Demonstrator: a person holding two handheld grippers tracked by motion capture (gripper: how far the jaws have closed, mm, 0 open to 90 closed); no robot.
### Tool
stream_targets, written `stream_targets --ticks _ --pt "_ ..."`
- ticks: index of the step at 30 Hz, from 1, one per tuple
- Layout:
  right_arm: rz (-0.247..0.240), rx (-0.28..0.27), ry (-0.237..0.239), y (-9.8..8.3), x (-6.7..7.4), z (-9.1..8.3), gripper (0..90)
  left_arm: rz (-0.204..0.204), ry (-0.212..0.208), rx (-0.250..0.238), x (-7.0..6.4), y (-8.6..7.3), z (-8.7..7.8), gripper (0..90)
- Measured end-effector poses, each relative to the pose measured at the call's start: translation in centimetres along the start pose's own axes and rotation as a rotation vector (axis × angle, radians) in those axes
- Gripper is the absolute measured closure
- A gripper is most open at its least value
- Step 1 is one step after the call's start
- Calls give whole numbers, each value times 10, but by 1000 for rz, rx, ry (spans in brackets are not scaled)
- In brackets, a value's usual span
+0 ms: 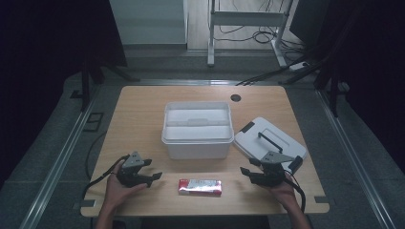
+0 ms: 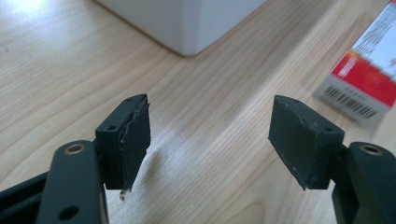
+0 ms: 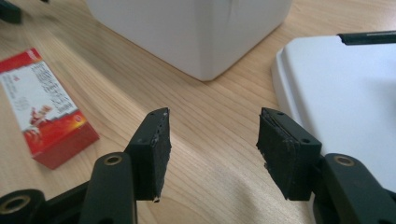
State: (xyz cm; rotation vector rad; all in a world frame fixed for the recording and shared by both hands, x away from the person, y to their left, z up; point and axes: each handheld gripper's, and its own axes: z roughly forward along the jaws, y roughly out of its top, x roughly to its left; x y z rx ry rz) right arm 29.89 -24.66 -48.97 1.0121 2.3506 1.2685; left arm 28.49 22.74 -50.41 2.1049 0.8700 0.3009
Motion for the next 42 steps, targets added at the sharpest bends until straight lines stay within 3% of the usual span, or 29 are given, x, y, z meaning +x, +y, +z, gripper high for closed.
stream_targets --ticks 5,6,8,13,18,20,22,28,34,35,36,42 --pt "9 4 5 -4 -1 3 429 6 7 -16 -2 2 -3 308" --pt "0 13 1 -5 -1 4 427 31 19 -20 -5 5 -4 310" --pt "-7 23 -4 -4 -1 5 427 50 4 -26 -10 8 -5 312" --pt "-15 31 -5 -5 1 6 429 67 11 -26 -15 12 -7 314" --pt "-23 19 -10 -4 2 3 423 54 10 -66 -10 22 -17 322" --pt "-19 17 -14 -5 1 3 423 68 14 -81 -5 26 -25 314" --pt "-18 22 -16 -6 1 2 422 71 -13 -102 2 33 -32 305" --pt "-30 33 -19 -6 4 5 419 141 -37 -65 23 63 -45 370" --pt "-36 45 -20 -6 6 7 421 252 -107 -28 36 106 -56 421" --pt "-36 45 -20 -6 6 7 421 252 -107 -28 36 106 -56 424" --pt "-45 50 -20 -6 7 8 421 281 -133 -20 39 120 -57 428" --pt "-52 56 -20 -7 8 11 421 377 -176 15 36 157 -47 425"
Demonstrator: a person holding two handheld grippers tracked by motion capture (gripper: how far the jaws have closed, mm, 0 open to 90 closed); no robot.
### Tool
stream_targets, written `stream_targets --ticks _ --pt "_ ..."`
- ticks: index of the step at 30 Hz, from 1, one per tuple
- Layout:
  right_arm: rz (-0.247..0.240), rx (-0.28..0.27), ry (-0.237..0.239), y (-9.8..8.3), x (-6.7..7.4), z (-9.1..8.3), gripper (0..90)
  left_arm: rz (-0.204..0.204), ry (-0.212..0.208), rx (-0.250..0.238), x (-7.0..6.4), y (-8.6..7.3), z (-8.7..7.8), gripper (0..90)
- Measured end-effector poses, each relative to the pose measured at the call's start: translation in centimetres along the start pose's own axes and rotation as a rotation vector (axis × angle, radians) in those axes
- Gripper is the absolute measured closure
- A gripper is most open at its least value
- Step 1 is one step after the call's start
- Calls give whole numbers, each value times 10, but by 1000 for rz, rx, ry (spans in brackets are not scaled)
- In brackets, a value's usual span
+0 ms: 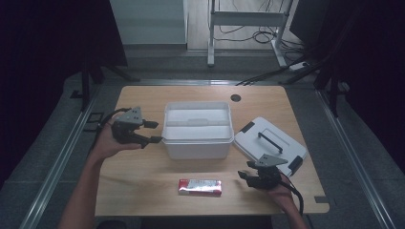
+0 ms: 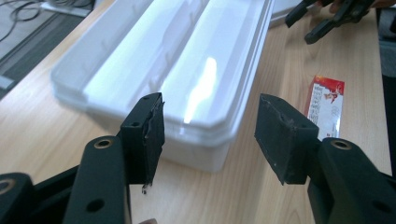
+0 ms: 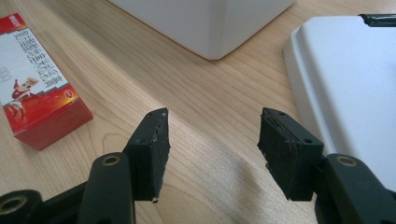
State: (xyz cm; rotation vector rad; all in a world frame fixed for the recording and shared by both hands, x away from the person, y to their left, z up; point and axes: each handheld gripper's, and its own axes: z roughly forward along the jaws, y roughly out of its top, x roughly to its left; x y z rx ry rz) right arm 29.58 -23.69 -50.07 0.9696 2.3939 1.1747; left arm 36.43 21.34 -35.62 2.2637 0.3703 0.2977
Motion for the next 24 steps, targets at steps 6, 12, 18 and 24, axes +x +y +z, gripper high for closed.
stream_targets --ticks 6,12,18,24 --pt "-7 8 3 0 0 1 421 90 -41 59 13 35 17 439" --pt "-9 3 1 -1 -1 0 421 118 -98 143 28 52 38 480" --pt "-11 6 2 -1 -1 0 421 121 -133 228 43 63 55 500" --pt "-7 11 2 -1 -1 1 422 126 -170 276 51 71 70 535"
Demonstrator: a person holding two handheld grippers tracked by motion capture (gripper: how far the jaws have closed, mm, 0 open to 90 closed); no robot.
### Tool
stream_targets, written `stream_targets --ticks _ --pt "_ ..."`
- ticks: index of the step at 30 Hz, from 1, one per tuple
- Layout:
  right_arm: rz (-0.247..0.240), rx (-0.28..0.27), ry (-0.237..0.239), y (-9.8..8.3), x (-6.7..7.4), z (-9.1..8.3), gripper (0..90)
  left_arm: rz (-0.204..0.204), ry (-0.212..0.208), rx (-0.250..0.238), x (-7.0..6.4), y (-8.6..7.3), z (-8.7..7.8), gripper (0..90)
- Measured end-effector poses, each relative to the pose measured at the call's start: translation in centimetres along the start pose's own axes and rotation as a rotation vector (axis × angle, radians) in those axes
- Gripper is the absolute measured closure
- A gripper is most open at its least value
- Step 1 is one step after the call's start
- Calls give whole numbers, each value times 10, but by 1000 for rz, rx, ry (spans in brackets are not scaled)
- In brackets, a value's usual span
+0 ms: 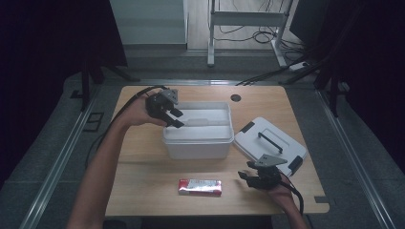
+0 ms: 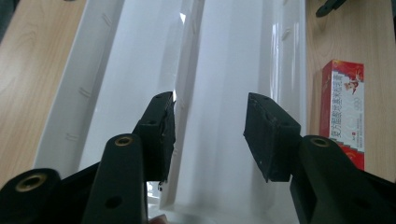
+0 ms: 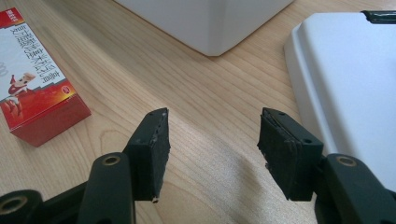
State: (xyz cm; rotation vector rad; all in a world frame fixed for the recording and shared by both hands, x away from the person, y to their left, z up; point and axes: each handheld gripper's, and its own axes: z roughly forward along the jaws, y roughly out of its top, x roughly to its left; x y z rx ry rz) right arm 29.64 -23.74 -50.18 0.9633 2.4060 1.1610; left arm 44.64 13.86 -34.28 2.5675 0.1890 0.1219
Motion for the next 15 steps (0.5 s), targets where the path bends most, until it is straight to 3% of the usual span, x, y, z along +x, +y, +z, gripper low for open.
stream_targets --ticks 9,15 --pt "-8 6 3 0 2 2 422 14 -44 75 11 19 21 587" --pt "-8 6 2 0 1 2 423 23 -51 112 17 29 32 620"
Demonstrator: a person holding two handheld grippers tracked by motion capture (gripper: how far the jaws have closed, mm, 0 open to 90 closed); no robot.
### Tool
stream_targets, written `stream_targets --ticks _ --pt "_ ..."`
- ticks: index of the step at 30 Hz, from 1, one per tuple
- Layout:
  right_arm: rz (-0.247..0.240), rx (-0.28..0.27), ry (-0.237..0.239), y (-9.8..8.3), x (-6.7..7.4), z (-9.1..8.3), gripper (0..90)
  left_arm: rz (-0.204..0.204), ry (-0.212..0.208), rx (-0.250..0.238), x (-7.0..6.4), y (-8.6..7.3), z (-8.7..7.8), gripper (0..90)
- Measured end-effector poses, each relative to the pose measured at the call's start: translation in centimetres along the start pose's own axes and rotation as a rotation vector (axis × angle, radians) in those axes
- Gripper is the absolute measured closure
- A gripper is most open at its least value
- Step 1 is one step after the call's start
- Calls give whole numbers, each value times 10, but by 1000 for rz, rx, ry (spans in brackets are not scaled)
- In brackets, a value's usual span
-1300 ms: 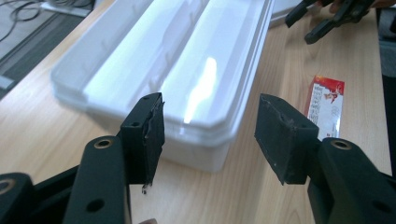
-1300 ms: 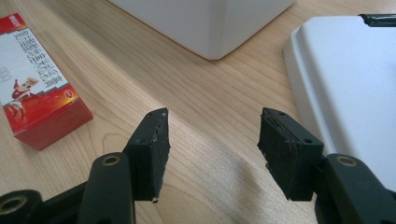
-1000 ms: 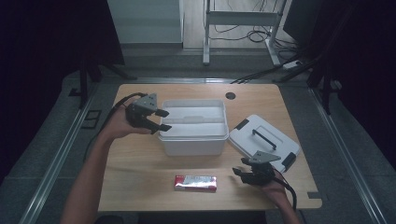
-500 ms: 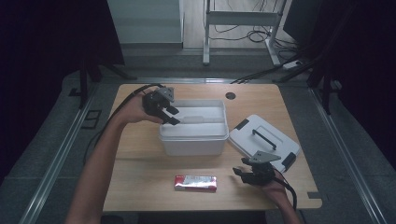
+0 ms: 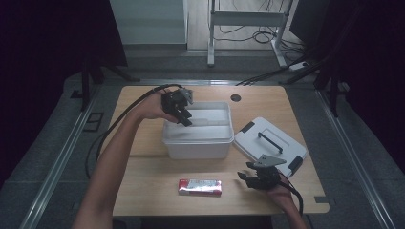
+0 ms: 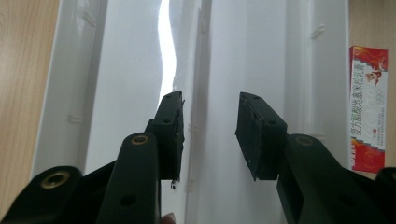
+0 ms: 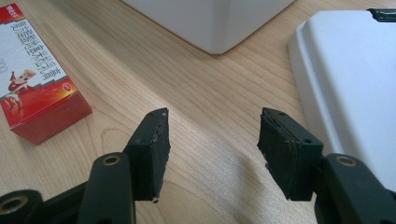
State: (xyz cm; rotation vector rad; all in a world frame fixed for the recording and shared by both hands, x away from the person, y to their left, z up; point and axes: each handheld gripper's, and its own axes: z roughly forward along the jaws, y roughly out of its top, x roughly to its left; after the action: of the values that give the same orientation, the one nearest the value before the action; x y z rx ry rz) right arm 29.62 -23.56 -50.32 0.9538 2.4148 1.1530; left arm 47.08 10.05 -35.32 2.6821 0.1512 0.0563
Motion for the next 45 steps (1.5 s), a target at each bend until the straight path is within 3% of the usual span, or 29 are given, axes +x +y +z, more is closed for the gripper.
stream_targets --ticks 12,31,36,45 --pt "-4 4 -7 -1 -1 -1 424 38 -41 120 11 24 22 713" --pt "-4 16 -13 -2 -1 2 424 54 -67 133 17 25 34 877" --pt "-4 17 -19 -2 -2 2 424 59 -85 124 19 25 34 893" --pt "-3 21 -23 -3 -3 3 424 61 -71 115 20 24 33 898"
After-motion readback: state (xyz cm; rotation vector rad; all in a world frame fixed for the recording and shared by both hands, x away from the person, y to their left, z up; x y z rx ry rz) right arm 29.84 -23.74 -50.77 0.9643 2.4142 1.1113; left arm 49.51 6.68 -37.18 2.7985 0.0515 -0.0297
